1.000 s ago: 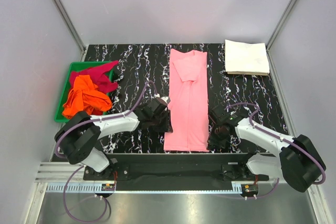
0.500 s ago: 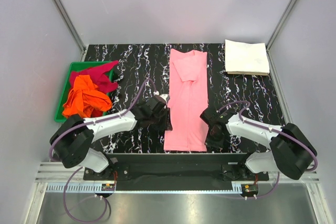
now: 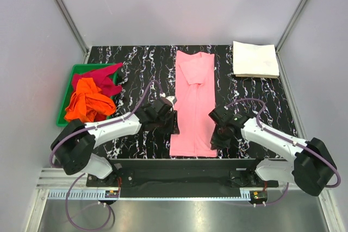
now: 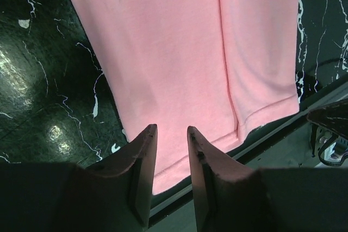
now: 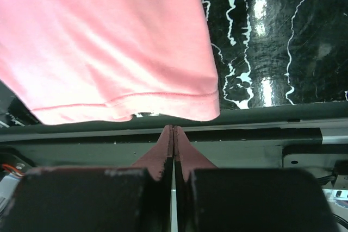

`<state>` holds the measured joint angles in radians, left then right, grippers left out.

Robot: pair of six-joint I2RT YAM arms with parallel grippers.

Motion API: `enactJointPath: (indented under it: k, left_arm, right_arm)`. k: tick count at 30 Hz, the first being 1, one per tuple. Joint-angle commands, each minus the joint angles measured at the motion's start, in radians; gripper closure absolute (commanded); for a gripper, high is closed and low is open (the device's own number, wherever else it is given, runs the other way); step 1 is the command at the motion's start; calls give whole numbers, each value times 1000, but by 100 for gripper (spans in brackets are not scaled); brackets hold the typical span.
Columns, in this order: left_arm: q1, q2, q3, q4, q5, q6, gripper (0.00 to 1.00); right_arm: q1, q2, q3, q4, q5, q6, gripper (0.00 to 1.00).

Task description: Fold and stack the t-shirts

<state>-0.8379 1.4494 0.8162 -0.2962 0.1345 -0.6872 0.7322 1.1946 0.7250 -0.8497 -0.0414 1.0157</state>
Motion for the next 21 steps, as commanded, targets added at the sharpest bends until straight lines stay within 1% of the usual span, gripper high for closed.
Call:
enactJointPath:
  k: [1, 5, 7, 11, 21]
  left_arm:
    - [-4, -57, 21, 19, 17, 14, 66]
    - [-3, -89, 3, 16, 7, 21, 65]
    - [-3, -92, 1, 14, 5, 23, 65]
    - [-3, -86, 3, 14, 4, 20, 65]
    - [-3, -75, 21, 8, 7, 20, 64]
  right_arm:
    - [9, 40, 14, -2, 35, 17, 100]
    - [10, 114, 5, 20, 35, 9, 100]
    - [9, 125, -2, 18, 74, 14, 100]
    - [9, 151, -33, 34, 83, 24, 100]
    - [19, 201, -3, 11, 104, 20, 100]
